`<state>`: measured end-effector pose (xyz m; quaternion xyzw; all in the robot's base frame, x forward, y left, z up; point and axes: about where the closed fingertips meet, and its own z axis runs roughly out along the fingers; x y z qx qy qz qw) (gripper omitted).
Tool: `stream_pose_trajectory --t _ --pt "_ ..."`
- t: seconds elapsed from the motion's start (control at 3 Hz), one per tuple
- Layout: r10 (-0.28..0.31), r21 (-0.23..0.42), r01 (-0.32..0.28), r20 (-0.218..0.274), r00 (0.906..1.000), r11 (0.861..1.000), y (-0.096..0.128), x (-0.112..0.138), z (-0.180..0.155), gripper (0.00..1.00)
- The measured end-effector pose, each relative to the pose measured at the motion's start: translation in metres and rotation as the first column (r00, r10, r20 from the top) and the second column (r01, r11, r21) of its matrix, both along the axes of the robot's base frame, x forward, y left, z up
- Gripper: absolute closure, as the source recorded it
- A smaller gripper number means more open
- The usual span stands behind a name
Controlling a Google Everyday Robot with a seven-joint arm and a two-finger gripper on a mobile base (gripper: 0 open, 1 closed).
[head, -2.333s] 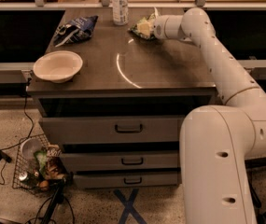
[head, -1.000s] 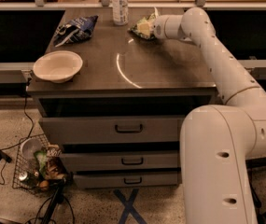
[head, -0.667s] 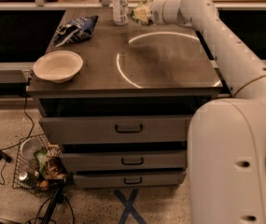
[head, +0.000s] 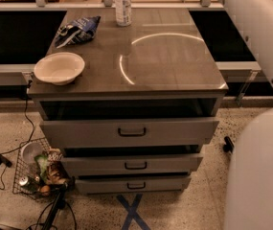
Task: Move green jalapeno chip bag near paper bowl
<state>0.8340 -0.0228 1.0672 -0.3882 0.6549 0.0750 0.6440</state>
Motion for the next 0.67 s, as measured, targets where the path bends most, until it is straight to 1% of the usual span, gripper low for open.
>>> stream_pose_trajectory --t 0.33,0.67 --pt "0.031 -0.023 -0.03 0.053 0.9981 0.999 0.004 -0.03 0.026 1.0" --pt "0.07 -0.031 -0.068 0.068 0.9953 0.997 0.005 -0.057 0.027 1.0"
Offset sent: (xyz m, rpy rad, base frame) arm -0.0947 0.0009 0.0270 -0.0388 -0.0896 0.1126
